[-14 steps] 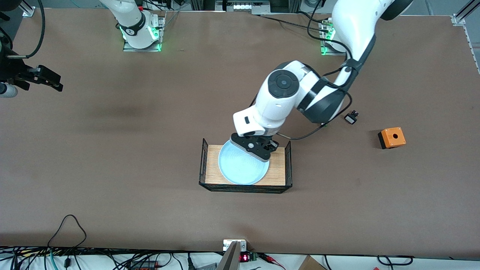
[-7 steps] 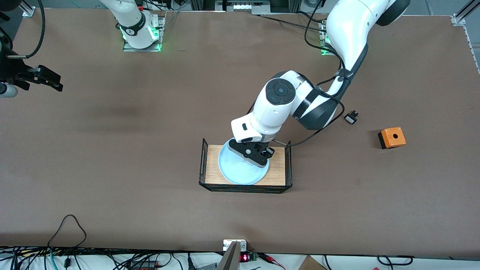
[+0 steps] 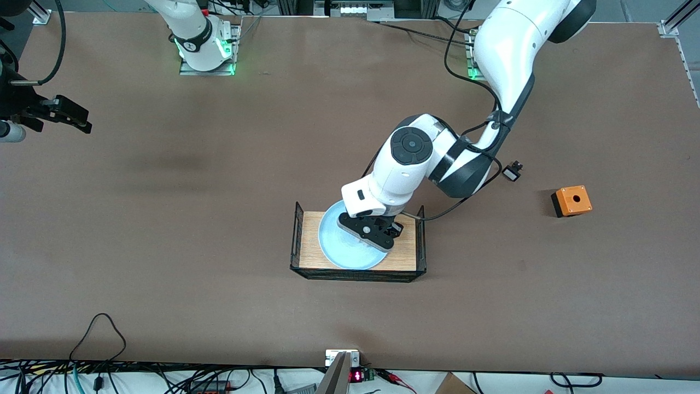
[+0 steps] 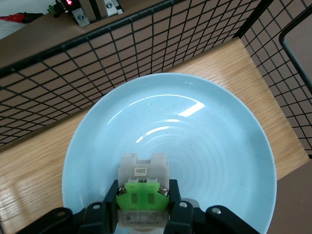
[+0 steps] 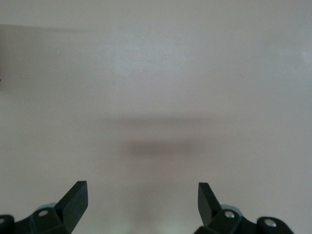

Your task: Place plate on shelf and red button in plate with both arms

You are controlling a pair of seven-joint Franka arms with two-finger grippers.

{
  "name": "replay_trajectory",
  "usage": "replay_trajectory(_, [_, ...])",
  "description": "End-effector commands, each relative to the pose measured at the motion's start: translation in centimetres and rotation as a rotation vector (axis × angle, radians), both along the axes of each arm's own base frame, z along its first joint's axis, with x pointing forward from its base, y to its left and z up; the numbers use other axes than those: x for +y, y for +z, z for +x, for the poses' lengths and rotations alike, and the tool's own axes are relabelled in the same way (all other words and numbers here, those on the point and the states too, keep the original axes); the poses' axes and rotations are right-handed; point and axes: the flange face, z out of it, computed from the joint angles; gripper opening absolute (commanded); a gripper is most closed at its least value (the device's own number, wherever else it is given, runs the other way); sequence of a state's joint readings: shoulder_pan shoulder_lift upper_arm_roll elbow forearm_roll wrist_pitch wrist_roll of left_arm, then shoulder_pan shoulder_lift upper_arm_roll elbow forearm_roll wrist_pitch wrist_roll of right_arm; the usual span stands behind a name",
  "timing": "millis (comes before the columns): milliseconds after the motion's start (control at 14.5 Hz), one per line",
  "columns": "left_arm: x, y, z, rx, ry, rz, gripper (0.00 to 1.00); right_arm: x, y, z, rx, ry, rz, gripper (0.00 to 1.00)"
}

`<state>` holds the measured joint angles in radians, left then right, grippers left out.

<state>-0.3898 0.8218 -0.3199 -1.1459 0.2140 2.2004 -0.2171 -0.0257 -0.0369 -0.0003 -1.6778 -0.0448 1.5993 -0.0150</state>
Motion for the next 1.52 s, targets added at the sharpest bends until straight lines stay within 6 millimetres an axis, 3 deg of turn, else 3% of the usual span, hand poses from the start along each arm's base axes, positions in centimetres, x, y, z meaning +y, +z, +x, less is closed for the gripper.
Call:
replay_trajectory(0, [-0.2,0.3,0.6,-0.015,-0.001,-0.008,0.99,-0.2,0.3,-0.4,-0.009,0.001,0.011,1.00])
replay_trajectory(276, [-0.5,0.6,0.2,-0.004,0.006,-0.013,1.00,-0.3,0.3,-0.3,-0.011,0.000,0.011,1.00])
replay_trajectory(483, [0.2,2.1,0.3,0.007,0.015,-0.001,1.00,-0.3,0.3,-0.3,-0.012,0.000,0.011,1.00])
replay_trajectory(622, [0.8,3.0,-0.7,0.091,0.032,0.046,1.00,-0.3,0.3,-0.3,-0.017,-0.002,0.011,1.00])
replay_trajectory(898, [2.6,8.8,-3.4,0.202,0.097,0.135,1.00,-0.3,0.4,-0.2,-0.022,-0.002,0.013,1.00])
replay_trajectory(1036, [4.6,12.1,-5.0,0.252,0.107,0.214,1.00,-0.3,0.5,-0.3,-0.025,-0.002,0.013,1.00])
replay_trajectory(1174, [8.6,15.8,-5.3,0.287,0.156,0.258,1.00,-0.2,0.6,-0.3,-0.023,0.000,0.013,1.00])
replay_trajectory(1312, [13.6,18.2,-5.0,0.344,0.218,0.291,1.00,-0.2,0.6,-0.4,-0.020,-0.002,0.015,1.00])
replay_trajectory(1450, [17.0,19.9,-6.0,0.412,0.247,0.337,1.00,-0.1,0.7,-0.3,-0.028,-0.002,0.016,1.00])
